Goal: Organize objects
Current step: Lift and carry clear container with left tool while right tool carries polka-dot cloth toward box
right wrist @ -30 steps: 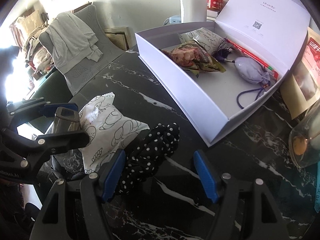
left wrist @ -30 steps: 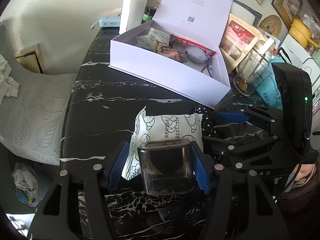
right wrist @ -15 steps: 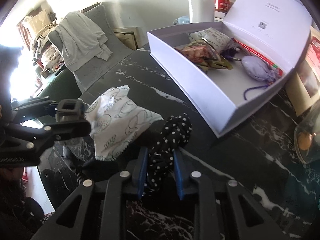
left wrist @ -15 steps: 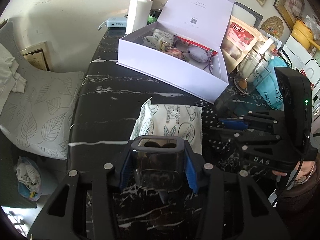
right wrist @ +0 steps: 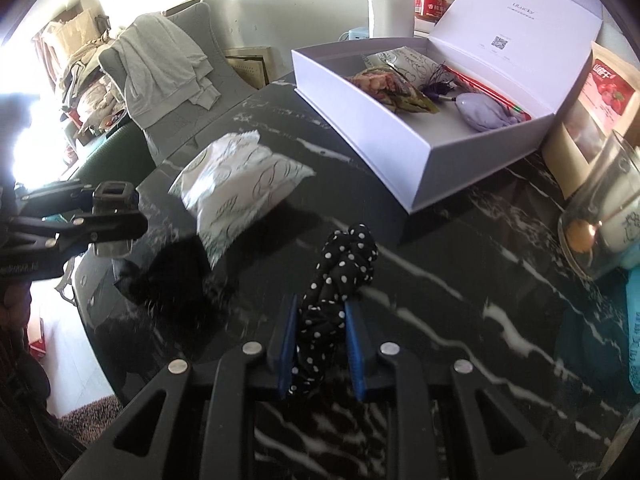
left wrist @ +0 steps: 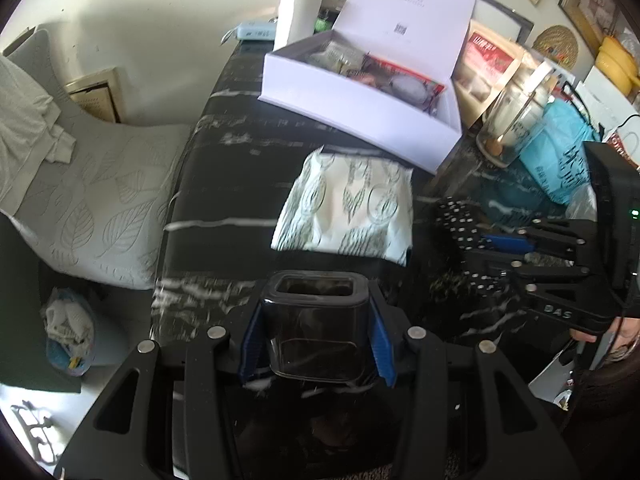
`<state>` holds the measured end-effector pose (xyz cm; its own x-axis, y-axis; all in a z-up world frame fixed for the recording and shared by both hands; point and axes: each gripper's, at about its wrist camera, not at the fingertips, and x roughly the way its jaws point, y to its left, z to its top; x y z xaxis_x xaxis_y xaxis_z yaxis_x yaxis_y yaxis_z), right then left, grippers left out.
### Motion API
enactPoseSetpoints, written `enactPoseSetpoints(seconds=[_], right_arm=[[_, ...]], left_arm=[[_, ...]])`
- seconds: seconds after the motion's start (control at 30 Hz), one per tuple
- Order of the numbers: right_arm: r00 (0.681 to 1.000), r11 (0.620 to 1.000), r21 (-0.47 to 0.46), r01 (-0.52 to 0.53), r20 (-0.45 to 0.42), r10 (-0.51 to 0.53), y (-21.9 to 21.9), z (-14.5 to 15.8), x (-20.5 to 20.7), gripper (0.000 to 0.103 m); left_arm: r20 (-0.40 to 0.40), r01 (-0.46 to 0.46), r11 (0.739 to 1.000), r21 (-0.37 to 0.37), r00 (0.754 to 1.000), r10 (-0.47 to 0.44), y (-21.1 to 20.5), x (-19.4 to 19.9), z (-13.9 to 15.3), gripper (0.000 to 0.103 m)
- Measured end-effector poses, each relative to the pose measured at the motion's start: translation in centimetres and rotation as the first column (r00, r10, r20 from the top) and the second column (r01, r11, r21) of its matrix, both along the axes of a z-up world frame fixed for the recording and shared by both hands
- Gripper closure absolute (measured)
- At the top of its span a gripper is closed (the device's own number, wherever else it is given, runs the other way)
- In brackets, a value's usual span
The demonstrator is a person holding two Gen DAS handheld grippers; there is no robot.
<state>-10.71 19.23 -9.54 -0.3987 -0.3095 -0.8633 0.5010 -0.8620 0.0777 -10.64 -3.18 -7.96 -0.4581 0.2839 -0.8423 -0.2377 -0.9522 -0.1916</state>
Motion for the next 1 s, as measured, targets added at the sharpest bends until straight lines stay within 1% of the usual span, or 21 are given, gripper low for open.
enactPoseSetpoints(seconds=[0.23, 0.4, 0.53, 0.57, 0.6, 0.67, 0.8, 1.0], right_arm=[[1.0, 1.0, 0.011, -0.021, -0.002, 0.021, 0.4, 0.1, 2.4, 0.081], [1.0, 1.0, 0.003, -0.014, -0.004, 0.014, 0.9, 0.1, 3.2, 0.081], [1.0, 1.0, -0.008, 0.003, -0.018, -0.003, 1.4, 0.0, 3.7, 0.08], [1.0, 1.0, -0.009, 0.009, -0.024, -0.009, 1.4, -0.1, 3.8, 0.076], [1.0, 1.0, -0.007, 0.015, -0.027, -0.016, 1.5, -0.1, 3.8, 0.067], [0.999, 0.999, -0.007, 0.031, -0.032, -0.031, 1.6, -0.3, 3.9, 0.055], [0.998, 0.999, -0.026, 0.047, -0.033, -0.048, 1.8, -0.8, 3.9, 0.054], [0.996, 0.999, -0.024, 0.045, -0.081, -0.047, 1.2, -1.0, 4.1, 0.052]], left_arm=[[0.066, -0.005, 0.998, -0.064, 0.998, 0.009, 0.2, 1.3, -1.0, 0.059], [0.083, 0.007, 0.997, -0.075, 0.997, -0.001, 0.7, 1.5, -1.6, 0.059], [0.082, 0.008, 0.998, -0.069, 0.997, -0.002, 1.0, 1.4, -1.7, 0.059], [0.081, 0.007, 0.998, -0.07, 0.997, -0.002, 1.0, 1.3, -1.8, 0.059], [0.081, 0.009, 0.997, -0.071, 0.997, -0.003, 1.0, 1.3, -1.8, 0.059], [0.082, 0.01, 0.997, -0.077, 0.997, -0.004, 1.1, 1.4, -2.0, 0.059], [0.071, 0.006, 0.998, -0.062, 0.997, -0.002, 0.8, 1.6, -2.2, 0.059], [0.027, -0.004, 0.998, -0.058, 1.0, 0.005, 0.7, 1.9, -2.4, 0.058]])
